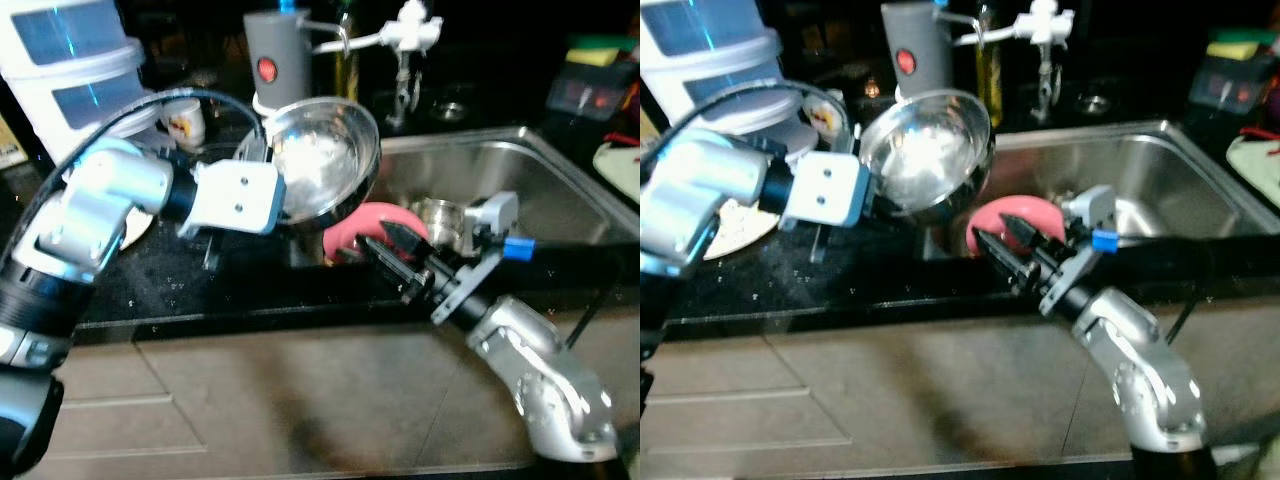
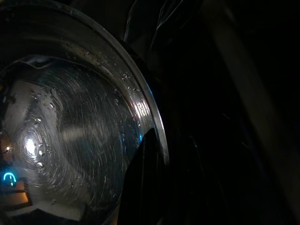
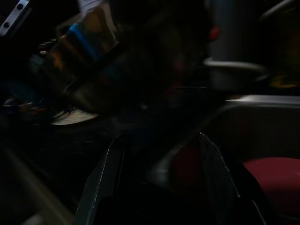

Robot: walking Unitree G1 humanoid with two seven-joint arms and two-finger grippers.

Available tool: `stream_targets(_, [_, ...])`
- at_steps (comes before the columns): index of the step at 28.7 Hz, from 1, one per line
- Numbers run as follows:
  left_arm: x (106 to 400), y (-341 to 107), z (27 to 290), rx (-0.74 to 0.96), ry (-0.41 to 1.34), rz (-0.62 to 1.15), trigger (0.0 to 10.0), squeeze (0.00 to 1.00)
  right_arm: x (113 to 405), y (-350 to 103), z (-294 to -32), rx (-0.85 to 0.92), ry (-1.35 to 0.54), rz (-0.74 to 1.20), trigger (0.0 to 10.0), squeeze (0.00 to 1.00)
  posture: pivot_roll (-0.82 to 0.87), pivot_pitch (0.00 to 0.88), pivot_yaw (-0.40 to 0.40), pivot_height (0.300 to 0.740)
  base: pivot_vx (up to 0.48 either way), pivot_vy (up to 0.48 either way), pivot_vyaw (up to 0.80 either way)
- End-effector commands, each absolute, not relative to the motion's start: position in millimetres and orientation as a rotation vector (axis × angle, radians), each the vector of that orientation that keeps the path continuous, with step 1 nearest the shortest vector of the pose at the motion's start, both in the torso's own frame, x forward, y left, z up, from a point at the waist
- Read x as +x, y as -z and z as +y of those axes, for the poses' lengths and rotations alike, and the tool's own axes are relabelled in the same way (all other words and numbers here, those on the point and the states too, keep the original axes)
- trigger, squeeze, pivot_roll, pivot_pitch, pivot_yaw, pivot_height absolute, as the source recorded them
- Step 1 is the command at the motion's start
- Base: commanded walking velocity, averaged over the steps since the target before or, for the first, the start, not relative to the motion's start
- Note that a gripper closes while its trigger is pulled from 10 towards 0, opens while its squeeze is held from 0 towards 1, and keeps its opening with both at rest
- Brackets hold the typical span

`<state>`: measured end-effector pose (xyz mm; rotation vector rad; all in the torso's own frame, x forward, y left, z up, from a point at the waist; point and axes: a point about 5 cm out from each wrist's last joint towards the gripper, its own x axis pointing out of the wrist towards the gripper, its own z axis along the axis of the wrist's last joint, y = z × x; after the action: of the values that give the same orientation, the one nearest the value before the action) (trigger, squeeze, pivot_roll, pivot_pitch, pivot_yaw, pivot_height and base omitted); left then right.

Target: Kitchen organization

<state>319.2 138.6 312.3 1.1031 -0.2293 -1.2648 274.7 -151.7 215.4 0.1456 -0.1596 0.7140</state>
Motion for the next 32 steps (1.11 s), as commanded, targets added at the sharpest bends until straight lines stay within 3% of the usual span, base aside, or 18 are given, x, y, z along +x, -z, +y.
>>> stream_targets(1, [327.6,-313.3,147.1,1.104,1.189,-0.214,10.0,0.0,276.7,-209.5,-149.9,0.147,-0.707,-0.126,10.0,0.0,-0.06,0.0,0.039,0.74,0.0,0.0,-0.79])
stream_targets(10, [354.9,-296.7,171.6,1.065,1.024,-0.129,10.0,0.0,277.0,-209.4,-153.0,0.142,-0.689,-0.126,10.0,0.0,-0.06,0.0,0.042,0.74,0.0,0.0,-0.74])
stream_targets(17, [363.7,-287.0,177.8,1.04,0.985,-0.097,10.0,0.0,276.5,-210.3,-155.3,0.14,-0.676,-0.131,10.0,0.0,-0.07,0.0,0.045,0.74,0.0,0.0,0.0])
stream_targets(24, [385.1,-264.1,197.6,0.981,0.804,0.012,10.0,0.0,274.2,-210.2,-156.0,0.126,-0.67,-0.124,10.0,0.0,-0.07,0.0,0.05,0.74,0.0,0.0,0.0])
stream_targets(32, [392.2,-249.5,198.9,0.885,0.756,0.072,10.0,0.0,271.8,-210.1,-155.9,0.125,-0.666,-0.12,10.0,0.0,-0.08,0.015,0.055,0.74,0.0,0.0,0.0])
